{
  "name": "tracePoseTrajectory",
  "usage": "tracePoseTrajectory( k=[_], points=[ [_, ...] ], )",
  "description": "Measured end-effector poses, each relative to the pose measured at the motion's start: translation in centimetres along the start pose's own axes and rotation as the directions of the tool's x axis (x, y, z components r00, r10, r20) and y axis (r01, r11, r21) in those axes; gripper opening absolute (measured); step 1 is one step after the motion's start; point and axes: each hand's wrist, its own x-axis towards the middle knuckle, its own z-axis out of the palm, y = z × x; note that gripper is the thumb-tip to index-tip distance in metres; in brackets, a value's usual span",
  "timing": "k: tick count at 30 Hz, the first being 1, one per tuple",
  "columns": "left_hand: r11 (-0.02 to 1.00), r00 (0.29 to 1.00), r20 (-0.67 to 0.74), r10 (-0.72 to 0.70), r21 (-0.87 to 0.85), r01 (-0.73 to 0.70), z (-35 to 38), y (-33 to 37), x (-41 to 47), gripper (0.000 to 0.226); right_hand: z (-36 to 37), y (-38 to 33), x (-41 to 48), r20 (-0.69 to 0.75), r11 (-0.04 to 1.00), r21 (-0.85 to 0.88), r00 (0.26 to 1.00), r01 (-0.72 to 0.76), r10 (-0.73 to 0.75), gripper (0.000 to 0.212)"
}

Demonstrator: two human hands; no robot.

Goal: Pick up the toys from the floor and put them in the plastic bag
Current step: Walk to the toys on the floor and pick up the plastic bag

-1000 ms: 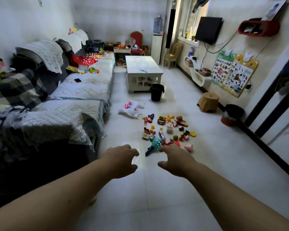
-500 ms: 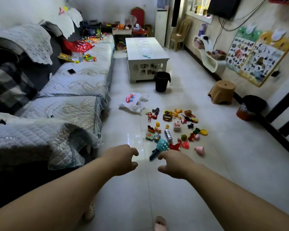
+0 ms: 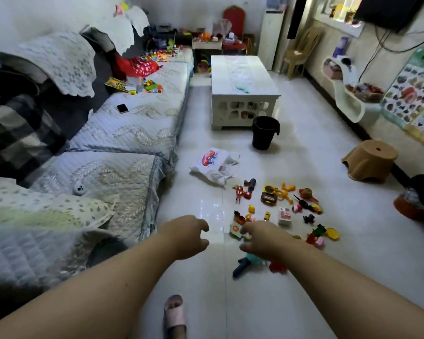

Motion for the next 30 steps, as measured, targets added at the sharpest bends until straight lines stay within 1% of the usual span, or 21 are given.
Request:
tracePoseTrajectory(
  k=[4,8,13,19,22,26,30],
  points=[
    [0.998,0.999,-0.005,0.049,0.034,-0.049,-3.6,-4.5,7.5,0.049,-3.6,-1.3,8.6,-0.026,0.999,0.006,0.999,-0.036,0.036,0.047],
    [0.998,0.998,-0.010,0.062,0.028,-0.062,-8.5,-9.5,14.7,0.049,-8.2,-2.6,16.7,-0.027,0.996,0.015,0.995,-0.090,0.091,0.048],
    [0.994,0.994,-0.023,0.105,0.020,-0.105,-13.4,-13.6,23.1,0.050,-13.1,-3.2,24.7,-0.068,0.989,0.064,0.988,-0.135,0.139,0.049],
    [0.989,0.989,-0.006,0.145,-0.007,-0.145,-17.3,-15.6,34.1,0.052,-18.7,-0.5,34.6,-0.110,0.978,0.125,0.977,-0.168,0.182,0.049],
    [0.989,0.989,0.002,0.145,0.003,-0.145,-19.7,-16.2,41.5,0.052,-22.2,1.8,40.9,-0.103,0.971,0.159,0.975,-0.180,0.197,0.050],
    [0.991,0.990,0.051,0.133,-0.006,-0.133,-23.6,-16.4,50.8,0.053,-27.1,4.5,48.2,-0.079,0.963,0.191,0.975,-0.192,0.210,0.050],
    [0.987,0.986,0.045,0.161,-0.023,-0.160,-26.8,-15.9,58.5,0.051,-31.4,6.7,53.7,-0.065,0.951,0.211,0.968,-0.225,0.243,0.049]
  ],
)
